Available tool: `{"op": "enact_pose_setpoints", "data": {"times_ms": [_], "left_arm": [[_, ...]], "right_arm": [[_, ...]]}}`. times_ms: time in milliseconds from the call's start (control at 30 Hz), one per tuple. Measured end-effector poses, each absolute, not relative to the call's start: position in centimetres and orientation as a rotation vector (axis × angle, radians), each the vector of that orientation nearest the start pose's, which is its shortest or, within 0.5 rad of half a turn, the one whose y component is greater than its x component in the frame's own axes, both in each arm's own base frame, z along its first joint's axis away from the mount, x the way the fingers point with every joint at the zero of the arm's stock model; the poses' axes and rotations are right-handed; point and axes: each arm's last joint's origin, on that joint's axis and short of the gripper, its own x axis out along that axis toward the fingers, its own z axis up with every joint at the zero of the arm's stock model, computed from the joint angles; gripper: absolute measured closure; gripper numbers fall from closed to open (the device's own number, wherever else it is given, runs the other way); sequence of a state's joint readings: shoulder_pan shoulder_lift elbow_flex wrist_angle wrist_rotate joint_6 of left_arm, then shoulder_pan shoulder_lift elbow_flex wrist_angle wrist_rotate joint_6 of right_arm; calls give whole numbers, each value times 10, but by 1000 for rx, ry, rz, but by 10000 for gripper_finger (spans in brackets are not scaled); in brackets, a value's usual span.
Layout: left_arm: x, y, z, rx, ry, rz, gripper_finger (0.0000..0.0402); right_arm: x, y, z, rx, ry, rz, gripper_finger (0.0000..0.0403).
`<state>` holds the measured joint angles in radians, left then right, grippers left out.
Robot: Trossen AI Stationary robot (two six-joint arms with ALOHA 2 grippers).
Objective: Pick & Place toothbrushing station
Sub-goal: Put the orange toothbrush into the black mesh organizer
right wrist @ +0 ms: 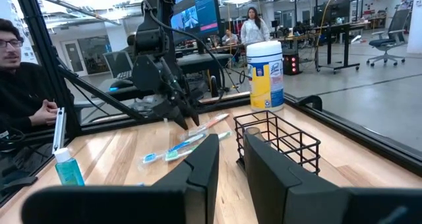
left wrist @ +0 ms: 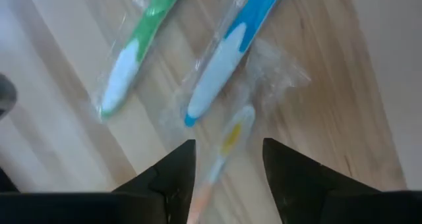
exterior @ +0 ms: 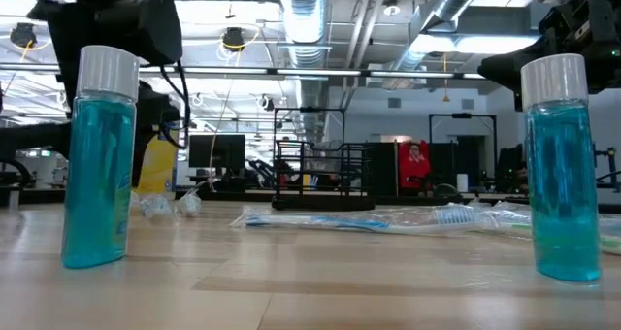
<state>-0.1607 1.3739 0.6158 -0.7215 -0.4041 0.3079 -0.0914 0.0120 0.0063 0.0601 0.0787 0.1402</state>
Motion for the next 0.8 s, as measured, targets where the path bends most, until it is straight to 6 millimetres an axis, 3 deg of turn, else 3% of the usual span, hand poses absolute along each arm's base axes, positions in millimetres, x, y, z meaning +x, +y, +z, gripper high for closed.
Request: {"op": "enact_pose_setpoints", "data": {"times_ms": [433,800], "left_arm": [[184,-9,129,634,1504,6,230],[184,-9,129,630,1505,-1,274]], "right_arm": [[97,-11,171,139,-66,-166,338],[97,-11,171,139,-66,-166,338]]}}
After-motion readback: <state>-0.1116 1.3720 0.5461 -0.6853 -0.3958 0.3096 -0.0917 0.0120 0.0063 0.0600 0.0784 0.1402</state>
